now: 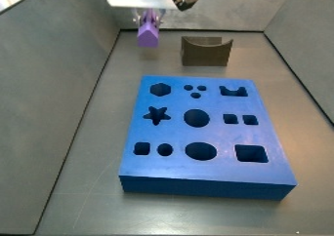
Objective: Pick up the 3 prong object. Move up. Rotate the 3 prong object. Place the 3 prong object on the fixture. Regrasp the 3 prong object. Move to above the board. Insert the 3 prong object.
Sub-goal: Rotate the 3 prong object.
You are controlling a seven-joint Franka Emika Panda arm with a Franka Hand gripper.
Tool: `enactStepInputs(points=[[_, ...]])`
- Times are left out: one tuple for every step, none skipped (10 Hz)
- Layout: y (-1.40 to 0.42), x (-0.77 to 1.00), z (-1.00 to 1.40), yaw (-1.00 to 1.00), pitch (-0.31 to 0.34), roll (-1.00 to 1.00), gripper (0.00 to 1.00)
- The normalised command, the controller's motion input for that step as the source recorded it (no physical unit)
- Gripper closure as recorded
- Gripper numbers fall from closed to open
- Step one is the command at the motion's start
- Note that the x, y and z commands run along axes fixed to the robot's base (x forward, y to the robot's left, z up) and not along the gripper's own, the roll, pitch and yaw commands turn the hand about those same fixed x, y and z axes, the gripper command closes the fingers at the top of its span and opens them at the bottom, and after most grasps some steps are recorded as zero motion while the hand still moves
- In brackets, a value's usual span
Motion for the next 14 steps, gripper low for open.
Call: enactStepInputs(points=[[0.02, 0.05, -0.9, 0.01, 0.0, 0.14, 1.0], [0.02, 0.05, -0.83, 0.0, -0.002, 0.14, 1.0], [0.01, 0.05, -0.7, 0.0, -0.004, 0.15, 1.0], [0.01, 0.04, -0.62, 0.0, -0.006, 0.16, 1.0], [0.0, 0.05, -0.51, 0.01, -0.013, 0.18, 1.0], [0.0, 0.04, -0.46, 0.01, -0.016, 0.18, 1.0], [0.01, 0.04, -0.34, 0.0, -0.02, 0.19, 1.0], [0.0, 0.04, -0.3, 0.0, -0.025, 0.19, 1.0], [0.0, 0.04, -0.21, 0.0, -0.025, 0.18, 1.0], [0.0, 0.04, -0.18, 0.0, -0.025, 0.18, 1.0], [0.0, 0.0, 0.0, 0.0, 0.0, 0.0, 0.0], [0.0, 0.0, 1.0, 0.0, 0.0, 0.0, 0.0], [0.0, -0.01, 1.0, 0.0, 0.012, -0.01, 0.0], [-0.01, -0.02, 1.0, 0.01, 0.034, -0.03, 0.0]])
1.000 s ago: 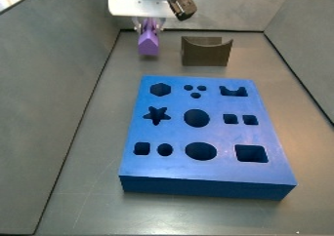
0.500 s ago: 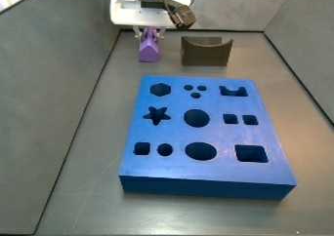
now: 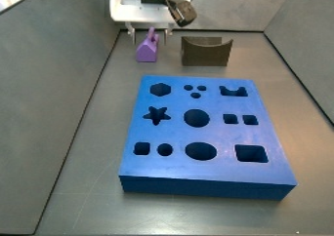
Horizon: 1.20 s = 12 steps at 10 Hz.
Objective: Pick up the 3 prong object. Move up. Rotate the 3 prong object. Place the 3 prong object on the fixture. Regrasp the 3 prong object. Move to above the board. Insert the 3 prong object.
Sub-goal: Rotate the 3 prong object.
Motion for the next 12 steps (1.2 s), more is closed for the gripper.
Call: enactStepInputs(points=[[0.0, -0.01, 1.0, 0.01, 0.054, -0.05, 0.0], [0.0, -0.01, 1.0, 0.02, 0.073, -0.1, 0.0], [0.0, -0.01, 1.0, 0.01, 0.072, -0.12, 0.0], [0.0, -0.02, 1.0, 0.01, 0.067, -0.14, 0.0], [0.0, -0.02, 1.0, 0.0, 0.062, -0.17, 0.0], [0.0, -0.03, 1.0, -0.01, 0.063, -0.19, 0.0], [0.01, -0.03, 0.92, -0.02, 0.059, -0.2, 0.0], [0.0, 0.0, 0.0, 1.0, 0.0, 0.0, 0.0], [-0.01, 0.0, -0.08, 1.0, 0.0, 0.0, 0.0], [-0.02, 0.0, -0.23, 1.0, 0.0, 0.0, 0.0], [-0.02, 0.01, -0.25, 1.0, -0.001, 0.0, 0.0], [0.01, 0.04, -0.17, 1.0, -0.004, 0.01, 0.0]])
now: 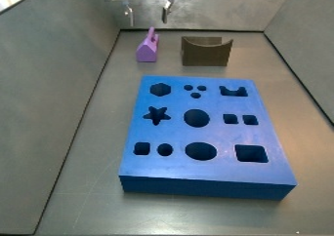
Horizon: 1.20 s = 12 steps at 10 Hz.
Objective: Pick up the 3 prong object. Move up. Rotate the 3 prong object. Place the 3 prong object on the fixture. Regrasp the 3 prong object. Move to above the board. Insert the 3 prong object.
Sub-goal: Rotate the 3 prong object.
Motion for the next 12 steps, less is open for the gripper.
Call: enactStepInputs(points=[[0.01, 0.04, -0.1, 1.0, -0.005, 0.01, 0.0], [0.01, 0.03, -0.06, 1.0, -0.006, 0.01, 0.0], [0.01, 0.04, -0.05, 1.0, -0.006, 0.01, 0.0], [0.01, 0.04, -0.05, 1.0, -0.007, 0.01, 0.0], [0.01, 0.04, -0.04, 1.0, -0.007, 0.01, 0.0], [0.01, 0.04, -0.04, 1.0, -0.007, 0.01, 0.0], [0.01, 0.04, -0.04, 1.0, -0.008, 0.01, 0.0], [0.01, 0.04, -0.04, 1.0, -0.008, 0.01, 0.0], [0.01, 0.04, -0.03, 1.0, -0.008, 0.01, 0.0], [0.01, 0.04, -0.03, 1.0, -0.008, 0.01, 0.0], [0.01, 0.04, -0.03, 1.0, -0.009, 0.01, 0.0], [0.01, 0.04, -0.03, 1.0, -0.009, 0.01, 0.0]])
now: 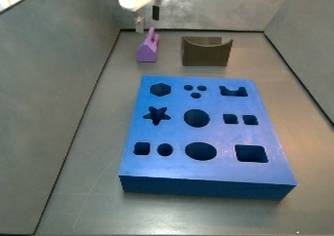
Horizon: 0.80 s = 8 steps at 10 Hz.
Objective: Pick up the 3 prong object. Move up. Rotate the 3 prong object. Place the 3 prong object on the fixture. Regrasp the 3 prong object. Move to above the board. Insert the 3 prong object.
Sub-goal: Rotate the 3 prong object.
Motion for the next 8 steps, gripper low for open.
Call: enactStepInputs(points=[[0.01, 0.04, -0.03, 1.0, -0.009, 0.01, 0.0], [0.01, 0.04, -0.03, 1.0, -0.01, 0.01, 0.0], [0.01, 0.04, -0.03, 1.0, -0.01, 0.02, 0.0], [0.01, 0.04, -0.03, 1.0, -0.01, 0.02, 0.0], [0.01, 0.04, -0.03, 1.0, -0.011, 0.02, 0.0], [0.01, 0.04, -0.03, 1.0, -0.011, 0.02, 0.0], [0.01, 0.04, -0.03, 1.0, -0.012, 0.02, 0.0], [0.01, 0.04, -0.03, 1.0, -0.012, 0.02, 0.0]])
